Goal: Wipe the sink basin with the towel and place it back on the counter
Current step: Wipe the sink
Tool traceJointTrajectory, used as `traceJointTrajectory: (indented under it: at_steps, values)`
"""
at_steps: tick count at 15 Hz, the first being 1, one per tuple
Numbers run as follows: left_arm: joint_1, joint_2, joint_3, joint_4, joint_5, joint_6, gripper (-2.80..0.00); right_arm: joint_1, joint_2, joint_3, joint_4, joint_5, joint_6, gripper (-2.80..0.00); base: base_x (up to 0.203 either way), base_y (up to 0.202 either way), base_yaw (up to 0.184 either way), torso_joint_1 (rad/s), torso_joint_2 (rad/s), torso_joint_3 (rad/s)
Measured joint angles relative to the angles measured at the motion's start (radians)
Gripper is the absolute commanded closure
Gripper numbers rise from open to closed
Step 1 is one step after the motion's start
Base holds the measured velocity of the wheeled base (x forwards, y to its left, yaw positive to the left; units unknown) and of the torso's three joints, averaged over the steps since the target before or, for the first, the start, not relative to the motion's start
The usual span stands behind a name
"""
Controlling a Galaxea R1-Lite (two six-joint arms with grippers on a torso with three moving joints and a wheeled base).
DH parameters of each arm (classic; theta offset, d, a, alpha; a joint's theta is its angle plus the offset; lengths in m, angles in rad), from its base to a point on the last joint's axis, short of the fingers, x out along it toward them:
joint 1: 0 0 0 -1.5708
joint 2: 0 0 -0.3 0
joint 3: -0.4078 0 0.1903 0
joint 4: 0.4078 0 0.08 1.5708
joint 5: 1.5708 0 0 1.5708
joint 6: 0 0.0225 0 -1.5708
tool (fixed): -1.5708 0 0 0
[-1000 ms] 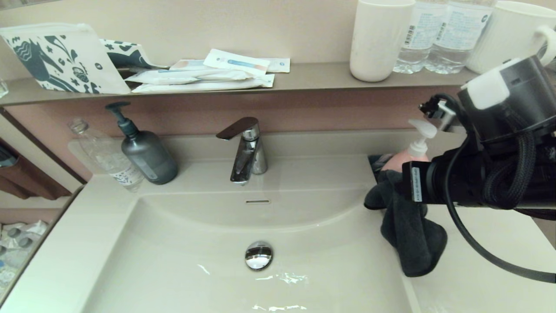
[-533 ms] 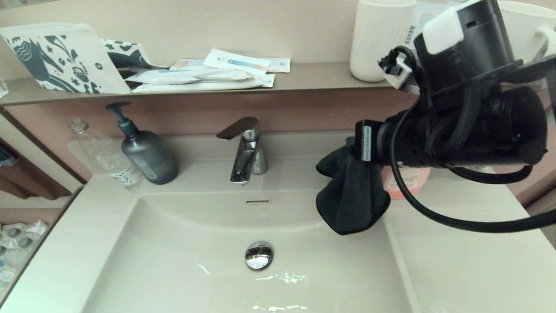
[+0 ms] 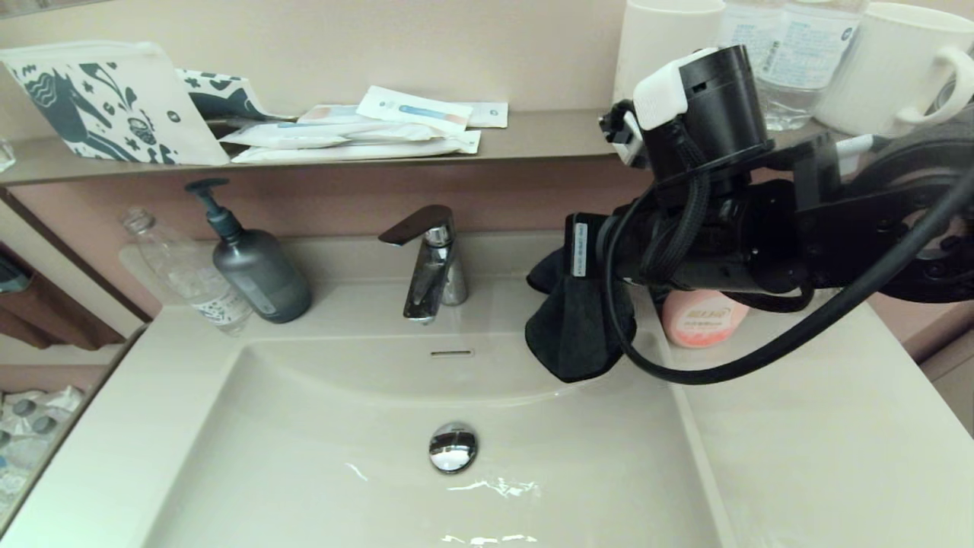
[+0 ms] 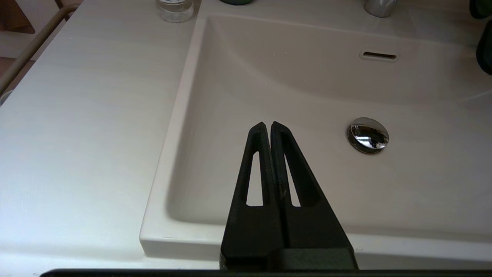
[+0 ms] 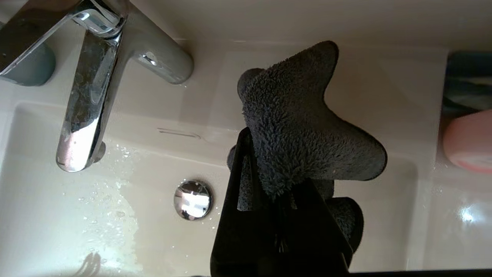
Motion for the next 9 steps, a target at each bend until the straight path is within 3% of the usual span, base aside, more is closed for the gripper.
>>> traceJointTrajectory:
  at_steps: [3,9]
  values:
    - [0.000,0.000,0.000,0.000,0.000,0.000,0.00,0.021,0.017,0.022,0.004,-0.003,-0.005,0.00,0.000,0.000,0.000,0.000,0.00,0.000]
    - [0.001,0.000,0.000,-0.001,0.000,0.000,0.00,0.079,-0.025,0.213,0.021,-0.046,-0.013,0.00,0.000,0.000,0.000,0.000,0.00,0.000]
